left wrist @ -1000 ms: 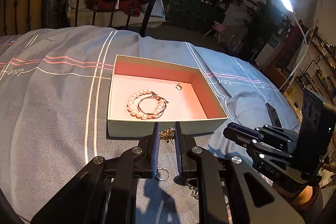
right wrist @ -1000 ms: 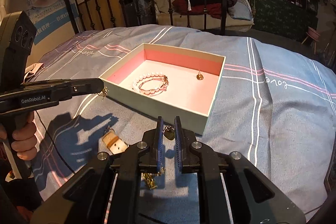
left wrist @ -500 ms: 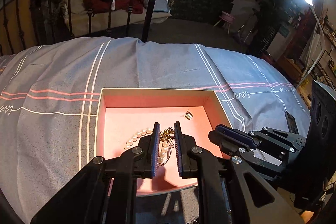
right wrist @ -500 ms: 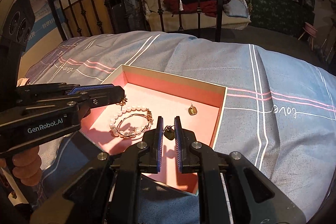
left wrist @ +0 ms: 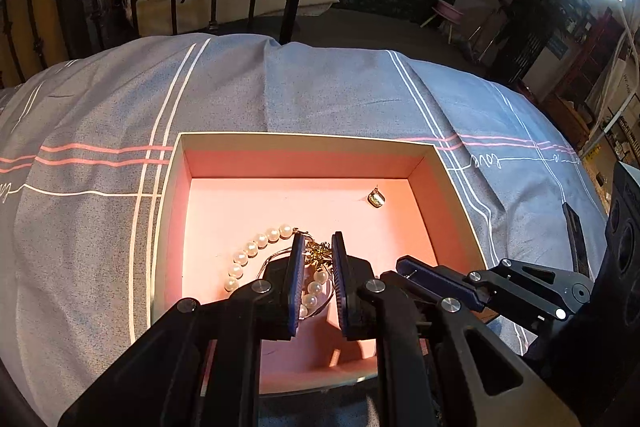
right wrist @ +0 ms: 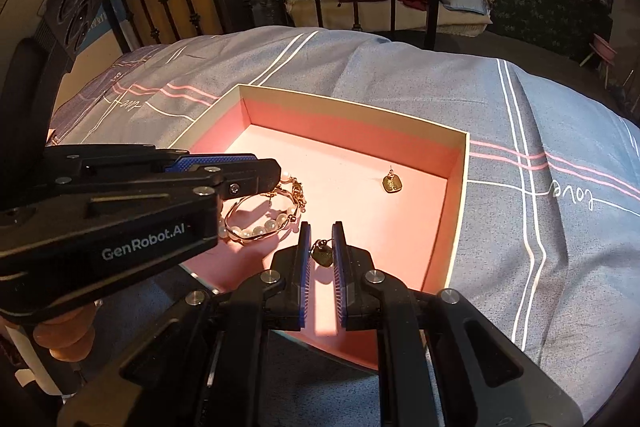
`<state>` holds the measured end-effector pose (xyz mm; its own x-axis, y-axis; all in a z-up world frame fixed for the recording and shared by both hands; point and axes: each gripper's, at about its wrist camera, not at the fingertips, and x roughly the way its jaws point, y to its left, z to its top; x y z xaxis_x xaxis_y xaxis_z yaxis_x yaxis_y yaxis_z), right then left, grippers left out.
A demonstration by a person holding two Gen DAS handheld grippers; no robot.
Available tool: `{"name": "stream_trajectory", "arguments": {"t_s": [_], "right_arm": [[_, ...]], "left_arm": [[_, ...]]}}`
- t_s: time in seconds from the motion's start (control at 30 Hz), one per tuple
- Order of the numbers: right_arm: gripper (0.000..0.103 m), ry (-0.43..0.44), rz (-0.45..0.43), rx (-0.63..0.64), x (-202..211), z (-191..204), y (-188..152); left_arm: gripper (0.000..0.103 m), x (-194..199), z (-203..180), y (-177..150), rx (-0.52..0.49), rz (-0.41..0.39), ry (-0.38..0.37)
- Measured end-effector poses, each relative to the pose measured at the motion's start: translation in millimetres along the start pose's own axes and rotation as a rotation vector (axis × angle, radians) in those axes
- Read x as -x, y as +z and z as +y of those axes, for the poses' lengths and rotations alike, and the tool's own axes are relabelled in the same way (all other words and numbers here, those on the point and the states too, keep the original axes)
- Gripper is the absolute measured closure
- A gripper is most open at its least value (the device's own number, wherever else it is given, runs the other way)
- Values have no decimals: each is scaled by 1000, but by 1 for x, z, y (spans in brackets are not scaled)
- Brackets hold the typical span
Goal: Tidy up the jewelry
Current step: 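Open both tools inside the box and withdraw them to the pile, then close the left tool on a silver ring while right tool grasps a gold pendant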
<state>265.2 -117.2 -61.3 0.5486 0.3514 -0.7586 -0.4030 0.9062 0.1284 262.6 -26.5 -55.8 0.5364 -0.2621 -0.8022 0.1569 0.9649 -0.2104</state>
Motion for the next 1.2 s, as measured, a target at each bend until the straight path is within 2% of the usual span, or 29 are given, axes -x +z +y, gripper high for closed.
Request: {"name": "stream_trajectory", "arguments": {"t_s": [0.43,0.47,0.5,0.53,0.57,0.6,0.63,0.77,0.8,0.83,0.9,1.0,1.1,1.17,1.2], "right_arm": [[91,5,11,16,2,4,-4],[91,2,9,18,3,5,-4],[90,2,7,16,4,5,-5],[83,3,5,14,6,5,-5],[75,2,2,14,8,6,-5],[51,-2,-7,15,11,6,-6],[30,-12,-20,17,15,7,-6],[19,-50,-82,18,40,9,-9],[13,-55,-97,13,48,9,-12],[10,-59,-117,8,57,8,-16],[10,-62,-152,-11,75,4,-28],[10,-60,-162,-54,94,-6,-56],[11,-39,-144,-85,103,-14,-86],[22,-18,-113,-87,103,-16,-103],[31,-8,-99,-83,103,-15,-110]], "left_arm": [[89,-4,-3,-1,-19,16,31],[88,-3,-3,0,-20,13,34],[83,-1,-3,0,-17,8,39],[77,2,-3,0,-14,1,37],[61,6,-2,0,-11,-11,39],[51,10,-2,0,-8,-29,48],[47,15,-2,0,-10,-45,50],[25,39,0,-7,-6,-87,37],[22,47,1,-12,-6,-103,23],[20,55,3,-18,-7,-116,17],[16,71,7,-34,-12,-141,10],[15,85,14,-65,-32,-150,5],[15,86,18,-96,-58,-126,65],[15,82,19,-112,-65,-96,61],[15,79,19,-118,-70,-77,63]]}}
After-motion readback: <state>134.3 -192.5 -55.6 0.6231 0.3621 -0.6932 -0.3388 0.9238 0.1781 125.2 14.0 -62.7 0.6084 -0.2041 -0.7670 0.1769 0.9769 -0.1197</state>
